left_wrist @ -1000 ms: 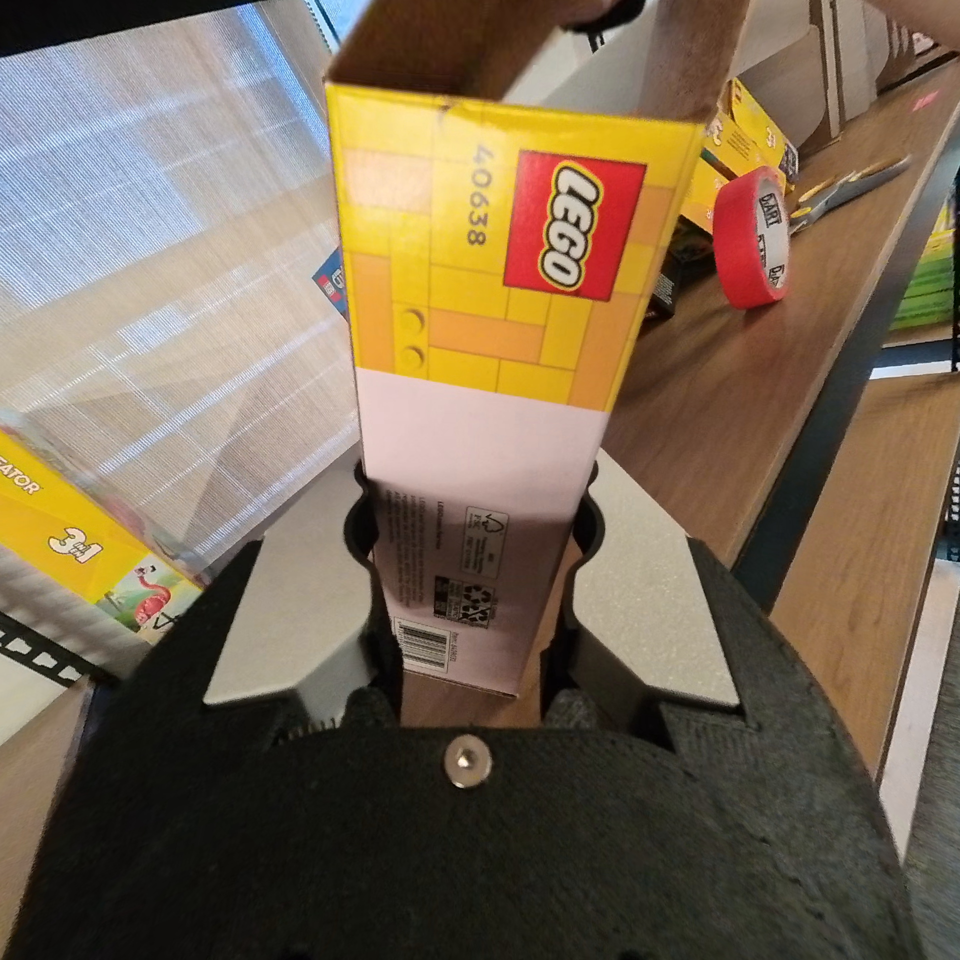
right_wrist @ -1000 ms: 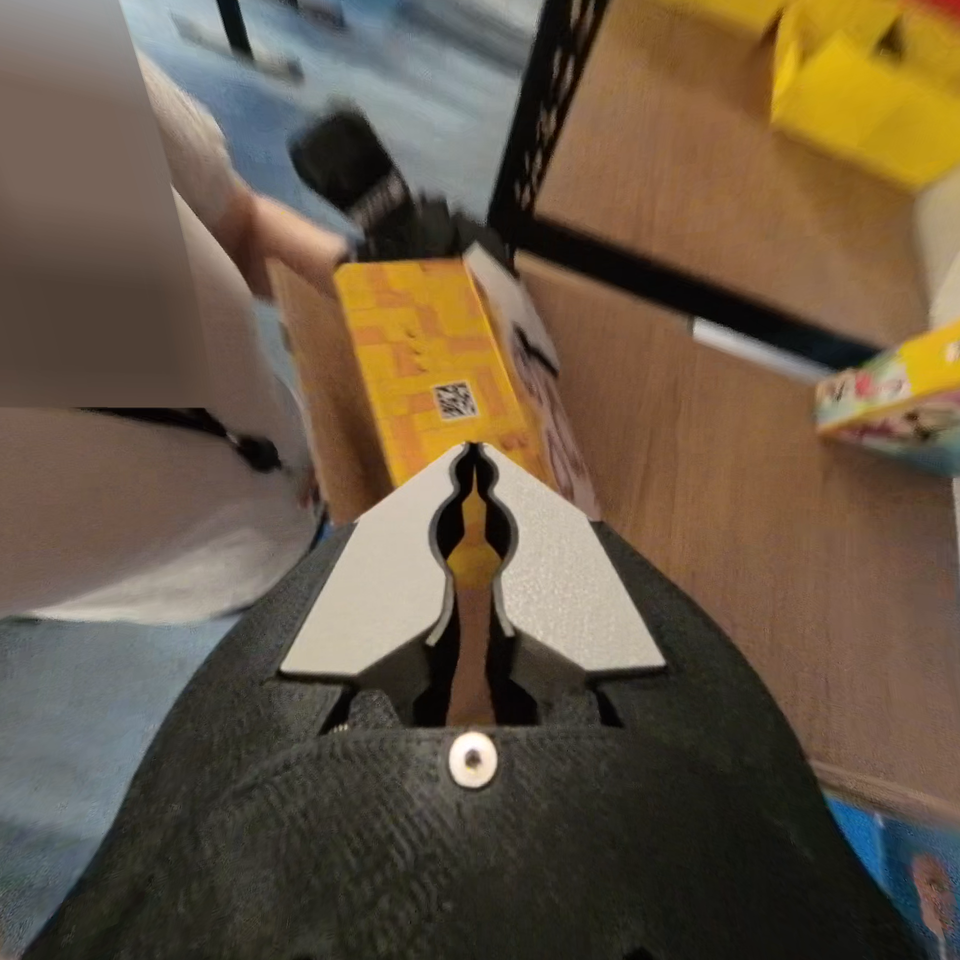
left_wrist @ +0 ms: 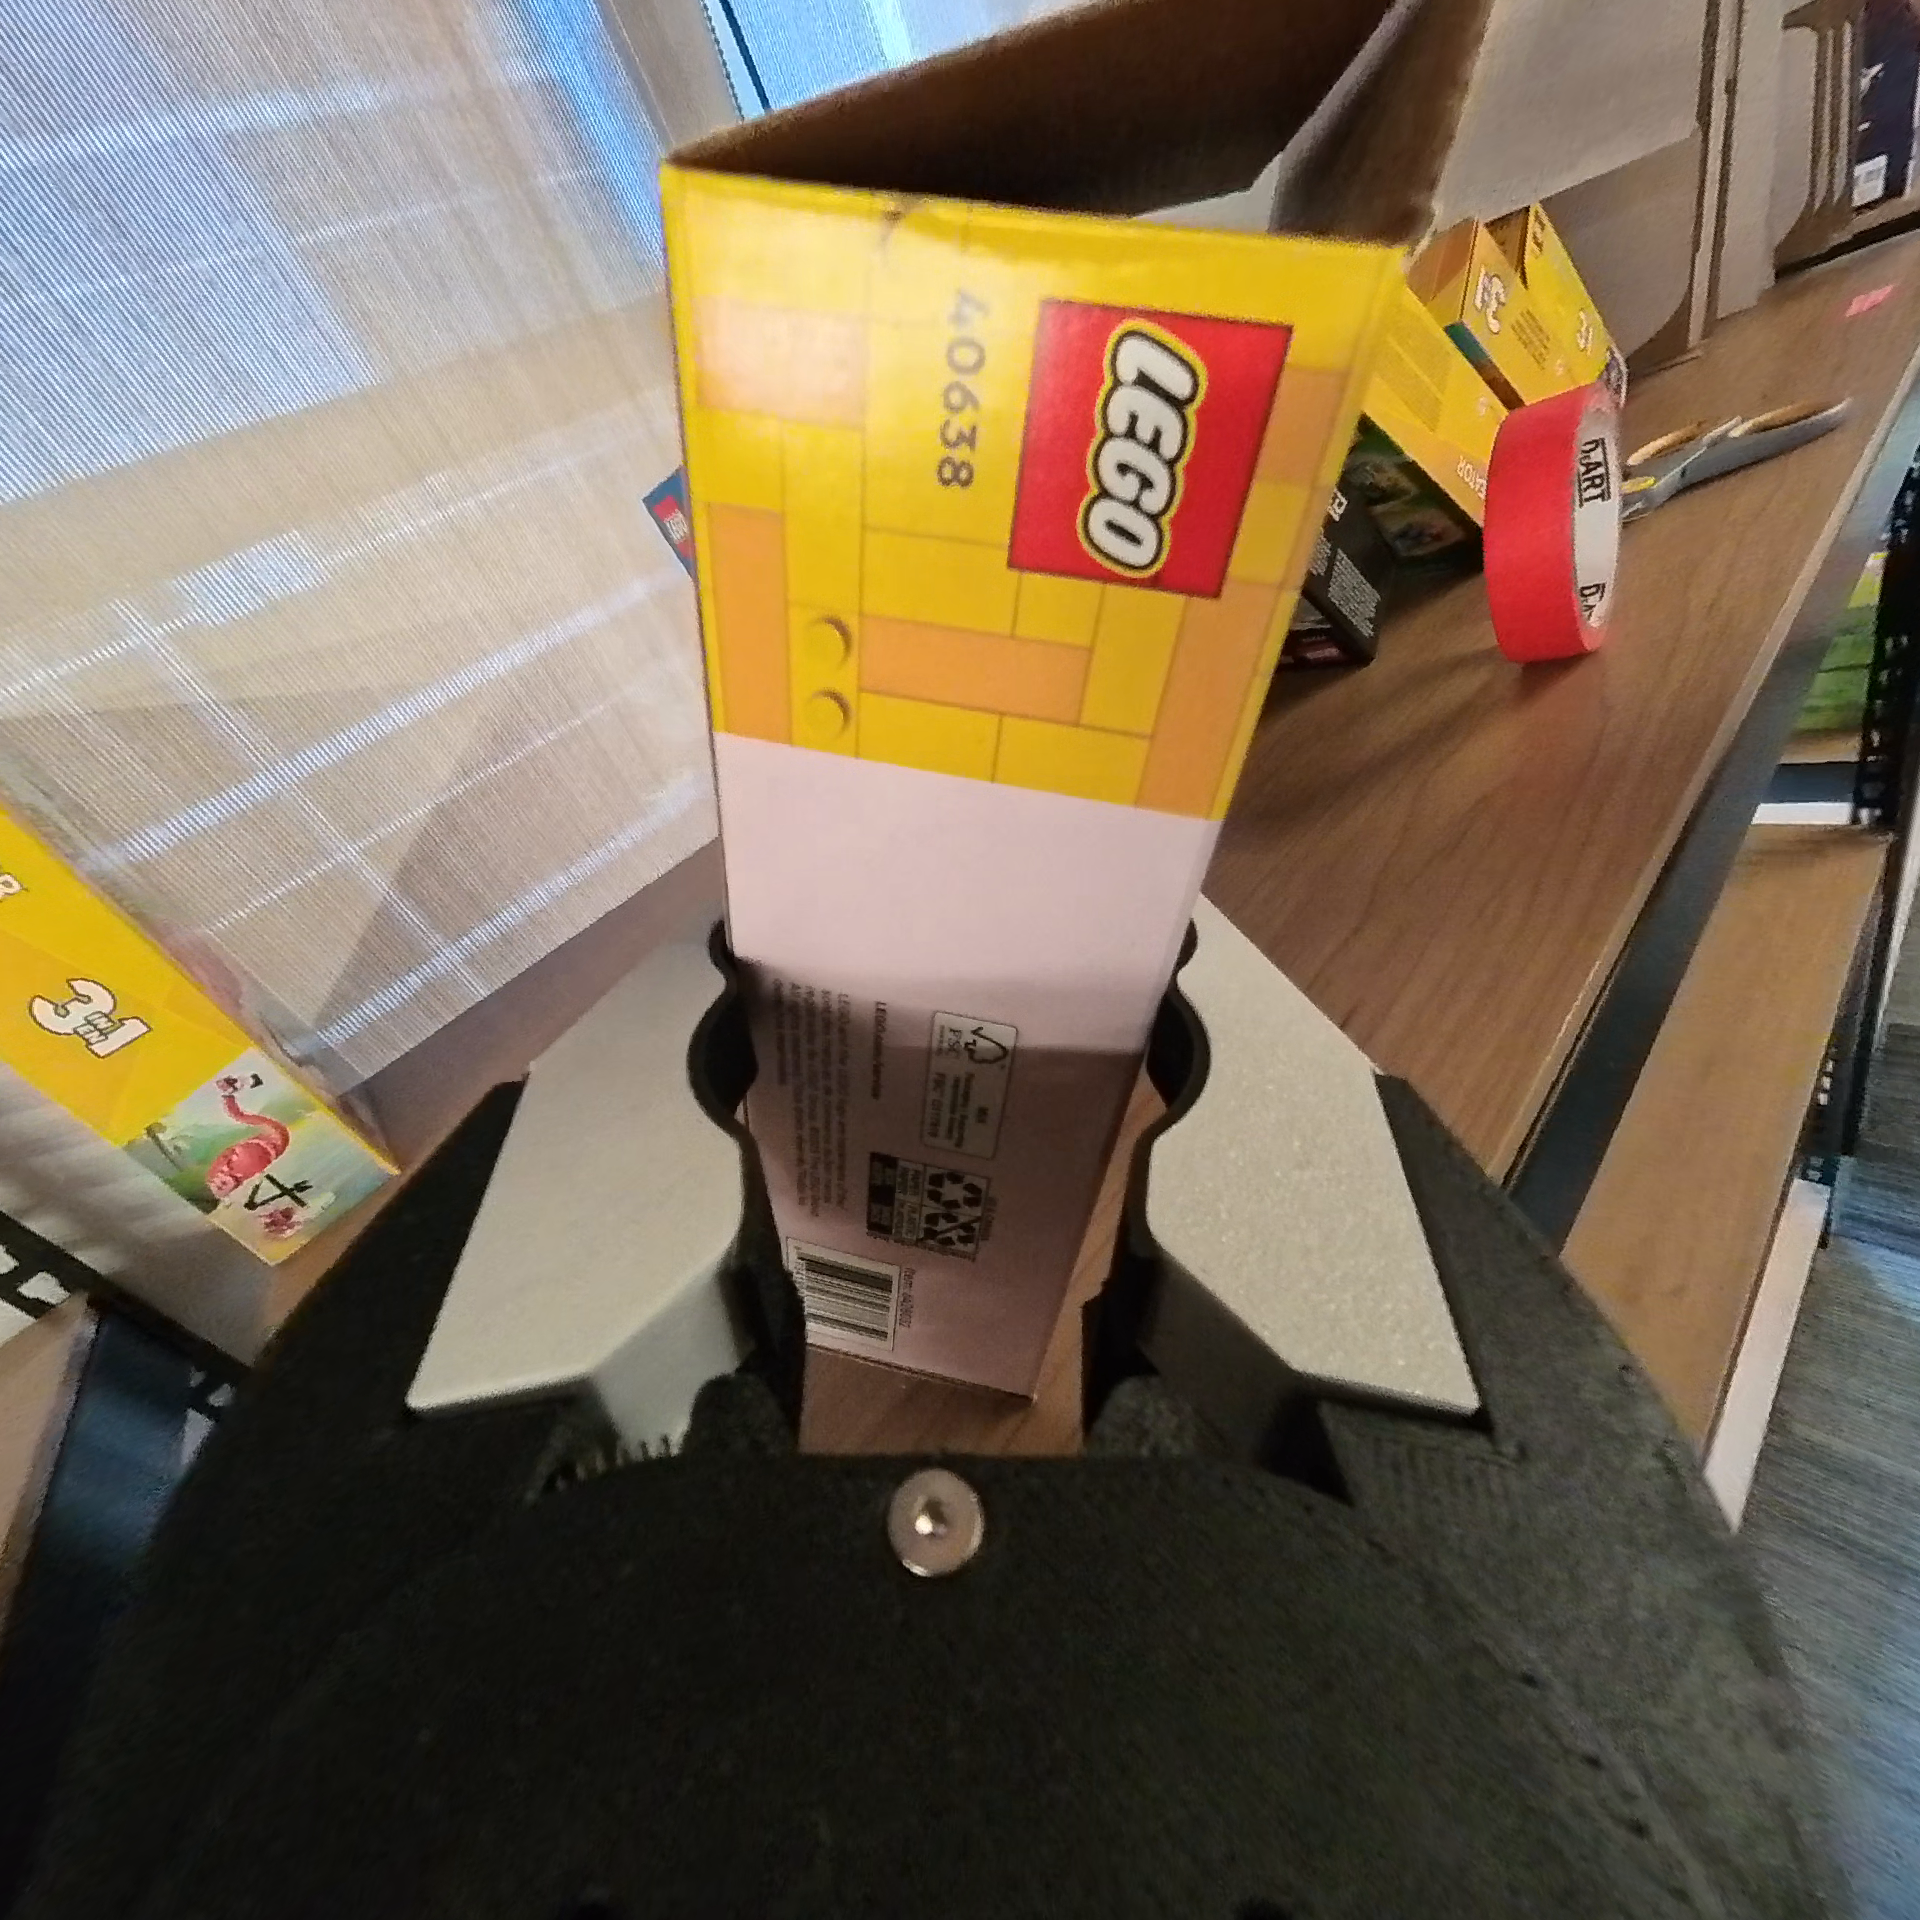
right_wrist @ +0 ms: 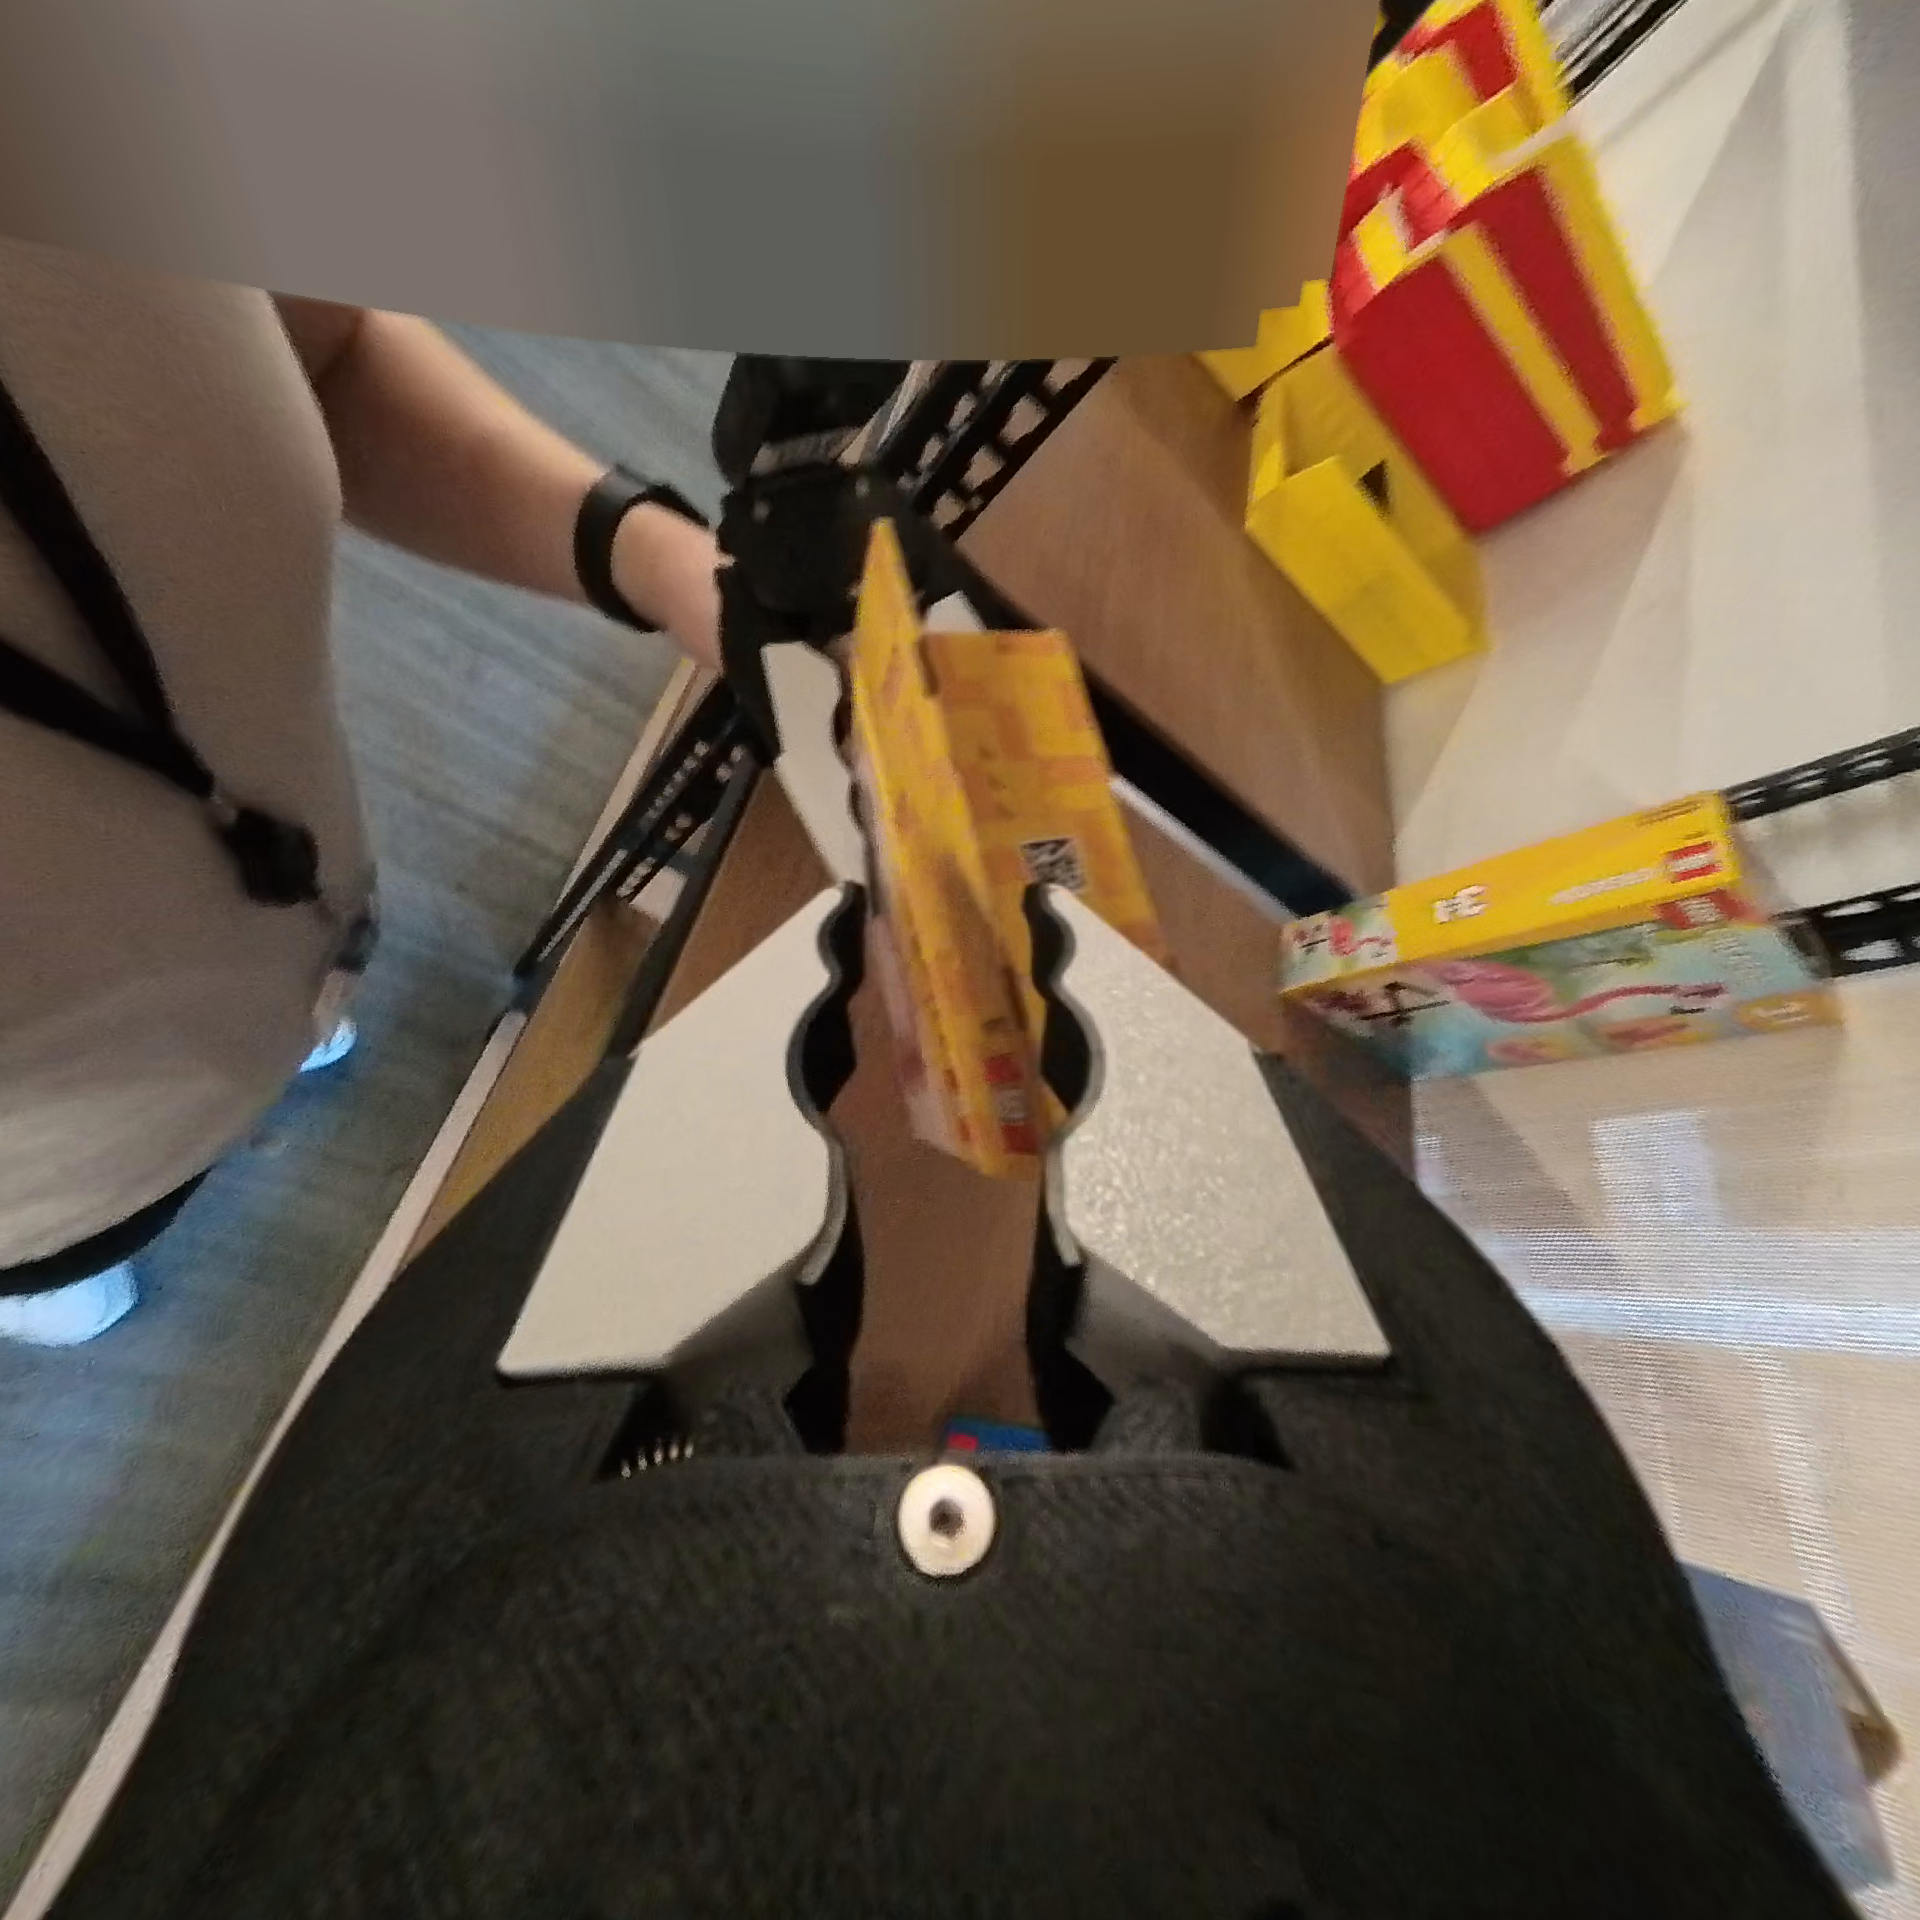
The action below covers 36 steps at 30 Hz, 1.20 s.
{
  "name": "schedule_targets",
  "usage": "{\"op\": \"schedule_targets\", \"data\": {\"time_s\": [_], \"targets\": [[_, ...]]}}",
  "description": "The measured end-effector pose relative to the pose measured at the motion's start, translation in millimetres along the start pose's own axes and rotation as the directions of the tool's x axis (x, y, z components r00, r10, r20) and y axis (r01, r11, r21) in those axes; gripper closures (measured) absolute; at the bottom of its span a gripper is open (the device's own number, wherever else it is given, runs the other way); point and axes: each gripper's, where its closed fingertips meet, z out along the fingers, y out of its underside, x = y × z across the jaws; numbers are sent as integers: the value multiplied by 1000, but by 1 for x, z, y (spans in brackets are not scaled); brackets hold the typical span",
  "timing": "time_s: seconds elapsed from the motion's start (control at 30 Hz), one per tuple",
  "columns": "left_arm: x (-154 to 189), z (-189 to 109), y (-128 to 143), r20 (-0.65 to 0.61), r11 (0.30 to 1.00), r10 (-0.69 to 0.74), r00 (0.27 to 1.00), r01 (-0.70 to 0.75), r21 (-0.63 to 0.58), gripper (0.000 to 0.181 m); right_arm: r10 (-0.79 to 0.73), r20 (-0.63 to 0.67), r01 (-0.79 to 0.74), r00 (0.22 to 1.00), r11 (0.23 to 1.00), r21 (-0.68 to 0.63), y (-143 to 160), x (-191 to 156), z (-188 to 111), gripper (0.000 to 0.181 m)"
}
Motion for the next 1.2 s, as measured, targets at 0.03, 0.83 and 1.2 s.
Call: {"op": "schedule_targets", "data": {"time_s": [0.03, 0.83, 1.2], "targets": [[0, 0, 0, 3, 1000, 2, 1000, -2, 1, 106, 5, 27, -4, 1000, 1000, -21, 4, -8, 2, 156], [12, -38, -125, -88, 997, 71, 994, -68, 37, 102, -364, -561, 340, 744, 928, -150, 29, -26, 4, 180], [15, -14, -108, -46, 916, 317, 947, -318, -244, 113, -394, -547, 373, 738, 915, -156, 31, -32, 3, 180]]}}
